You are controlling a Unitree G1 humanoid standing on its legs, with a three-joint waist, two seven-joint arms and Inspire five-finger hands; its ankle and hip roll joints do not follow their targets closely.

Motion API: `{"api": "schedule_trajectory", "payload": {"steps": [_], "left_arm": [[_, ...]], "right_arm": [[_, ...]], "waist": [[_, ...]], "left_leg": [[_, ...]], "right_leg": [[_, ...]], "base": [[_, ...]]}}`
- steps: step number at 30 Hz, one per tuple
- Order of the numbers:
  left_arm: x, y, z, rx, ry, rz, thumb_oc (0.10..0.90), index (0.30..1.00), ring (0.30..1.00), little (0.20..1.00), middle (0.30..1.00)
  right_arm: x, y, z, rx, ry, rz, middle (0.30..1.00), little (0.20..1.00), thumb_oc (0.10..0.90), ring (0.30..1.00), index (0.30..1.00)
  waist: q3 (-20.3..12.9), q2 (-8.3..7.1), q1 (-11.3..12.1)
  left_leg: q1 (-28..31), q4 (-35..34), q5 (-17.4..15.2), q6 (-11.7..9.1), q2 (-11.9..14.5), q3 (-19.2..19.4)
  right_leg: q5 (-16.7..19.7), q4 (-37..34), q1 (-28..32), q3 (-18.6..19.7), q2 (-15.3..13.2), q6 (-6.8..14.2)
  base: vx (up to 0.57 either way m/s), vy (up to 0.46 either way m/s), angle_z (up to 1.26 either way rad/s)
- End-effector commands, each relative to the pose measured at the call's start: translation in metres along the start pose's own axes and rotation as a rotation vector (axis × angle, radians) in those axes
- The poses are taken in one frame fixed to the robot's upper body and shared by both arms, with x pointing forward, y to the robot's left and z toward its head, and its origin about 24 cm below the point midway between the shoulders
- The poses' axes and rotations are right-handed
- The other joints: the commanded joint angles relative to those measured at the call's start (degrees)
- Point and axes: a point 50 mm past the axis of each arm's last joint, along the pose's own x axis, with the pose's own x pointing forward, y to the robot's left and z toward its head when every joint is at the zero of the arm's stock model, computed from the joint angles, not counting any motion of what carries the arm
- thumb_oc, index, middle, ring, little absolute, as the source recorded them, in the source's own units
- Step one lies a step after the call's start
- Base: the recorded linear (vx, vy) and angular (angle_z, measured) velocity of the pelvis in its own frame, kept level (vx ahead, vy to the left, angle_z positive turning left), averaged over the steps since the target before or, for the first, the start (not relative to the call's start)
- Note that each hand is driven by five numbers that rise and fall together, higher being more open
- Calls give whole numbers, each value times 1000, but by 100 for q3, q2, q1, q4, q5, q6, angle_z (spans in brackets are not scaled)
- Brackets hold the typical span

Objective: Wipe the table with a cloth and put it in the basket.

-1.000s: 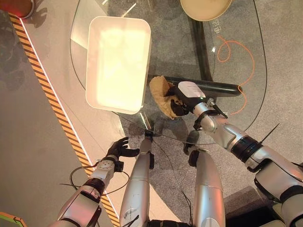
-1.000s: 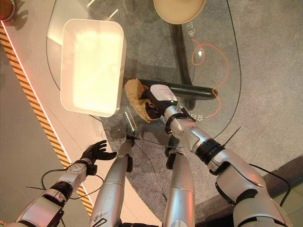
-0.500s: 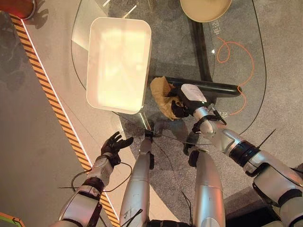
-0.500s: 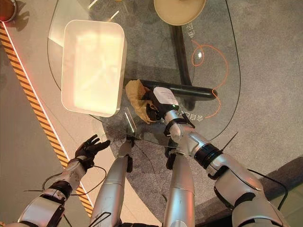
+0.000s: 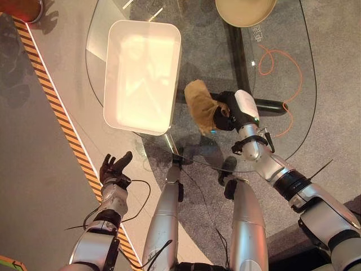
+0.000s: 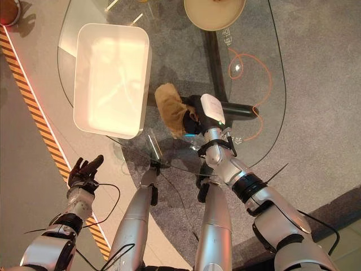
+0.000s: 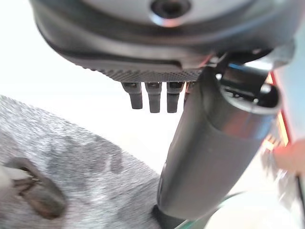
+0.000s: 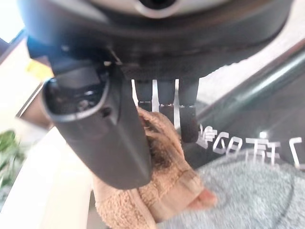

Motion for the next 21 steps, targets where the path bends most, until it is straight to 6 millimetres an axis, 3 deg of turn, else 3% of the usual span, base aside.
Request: {"api": "schedule_trajectory", "payload": {"steps": [1, 13, 19, 21], "left_arm": [[3, 32, 27, -154, -147, 140, 800, 900, 900, 900, 900], [-1, 31, 73, -541, -382, 31, 800, 900, 900, 900, 900], [-6, 18, 96, -621, -479, -91, 800, 900, 900, 900, 900], [-13, 2, 110, -638, -538, -189, 800, 900, 900, 900, 900]], "right_arm": [[9, -37, 61, 224, -241, -233, 300, 200, 100, 300, 300], [-4, -64, 68, 353, -313, -314, 300, 200, 100, 300, 300], [-11, -72, 70, 367, -352, -323, 300, 200, 100, 300, 300], [-14, -75, 73, 373, -379, -328, 300, 200, 100, 300, 300]], "waist": [[-131, -185, 28], [-131, -115, -66], [-131, -87, -88], [-131, -85, -100]], "left_leg": [[-83, 756, -728, 322, -245, 324], [-14, 745, -750, 343, -265, 344], [21, 738, -764, 337, -273, 370], [15, 744, -771, 334, -261, 381]], "right_leg": [[701, -932, 88, 162, 194, 317], [581, -845, 123, 240, 203, 273], [541, -840, 165, 256, 190, 269], [515, -815, 162, 266, 197, 259]], "base": [[0, 0, 0], [1, 26, 0], [-1, 12, 0], [0, 0, 0]]}}
